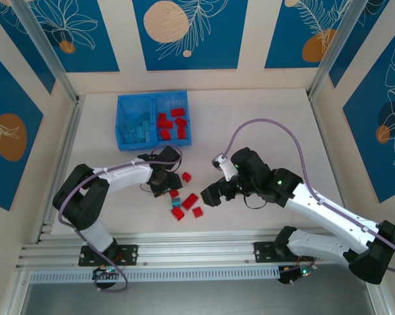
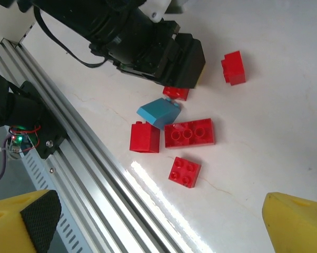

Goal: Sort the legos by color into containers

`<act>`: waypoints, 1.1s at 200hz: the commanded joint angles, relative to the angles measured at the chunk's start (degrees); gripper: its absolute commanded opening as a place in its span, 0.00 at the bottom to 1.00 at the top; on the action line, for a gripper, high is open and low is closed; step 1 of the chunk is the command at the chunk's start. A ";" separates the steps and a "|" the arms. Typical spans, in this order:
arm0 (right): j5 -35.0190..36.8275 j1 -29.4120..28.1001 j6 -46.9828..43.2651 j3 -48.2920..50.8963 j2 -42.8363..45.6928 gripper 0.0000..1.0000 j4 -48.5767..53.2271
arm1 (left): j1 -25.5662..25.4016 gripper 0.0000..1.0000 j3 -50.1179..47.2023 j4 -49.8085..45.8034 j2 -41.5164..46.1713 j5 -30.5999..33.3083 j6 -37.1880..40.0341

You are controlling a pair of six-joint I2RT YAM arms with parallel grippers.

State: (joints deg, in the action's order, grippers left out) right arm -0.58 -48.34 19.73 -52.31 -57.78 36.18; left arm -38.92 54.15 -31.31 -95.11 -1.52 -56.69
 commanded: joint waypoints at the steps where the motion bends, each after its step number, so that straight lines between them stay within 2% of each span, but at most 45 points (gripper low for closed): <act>1: -4.27 0.26 0.98 0.81 -1.52 0.99 1.37 | -0.32 0.52 -0.33 -2.09 -0.46 2.02 1.80; 34: -7.95 0.19 0.66 -0.05 -4.28 0.97 0.73 | 1.16 0.36 -2.35 -3.03 1.76 3.41 3.48; 59: -9.74 0.01 0.32 -1.25 -5.50 0.95 0.01 | 2.27 0.30 -1.08 -5.76 5.71 6.28 6.30; 90: -4.26 0.17 2.10 -1.50 -3.58 0.95 -2.46 | 2.79 0.27 5.66 -8.09 13.13 14.43 13.53; 109: -0.17 0.63 3.21 -0.81 -2.03 0.95 -4.93 | 4.04 0.27 11.32 -6.13 13.13 19.73 20.32; 130: 3.53 1.21 4.86 -0.77 -1.06 0.95 -6.63 | 6.67 0.26 19.02 -3.17 7.97 23.69 25.74; 163: 5.95 1.32 6.96 -1.82 -1.02 0.95 -7.11 | 10.53 0.25 31.87 1.87 -4.88 23.18 31.70; 205: 5.64 1.14 9.44 -1.47 -1.11 0.95 -7.55 | 14.16 0.26 54.92 -3.57 -24.57 21.13 32.10; 220: 5.51 0.89 9.82 -1.72 -1.02 0.95 -6.80 | 14.98 0.29 63.55 -7.20 -30.68 20.18 31.57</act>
State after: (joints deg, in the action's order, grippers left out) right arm 4.32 -47.22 27.46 -52.38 -59.53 29.69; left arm -25.82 106.45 -32.75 -119.42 19.55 -26.39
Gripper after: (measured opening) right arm 0.949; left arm 0.309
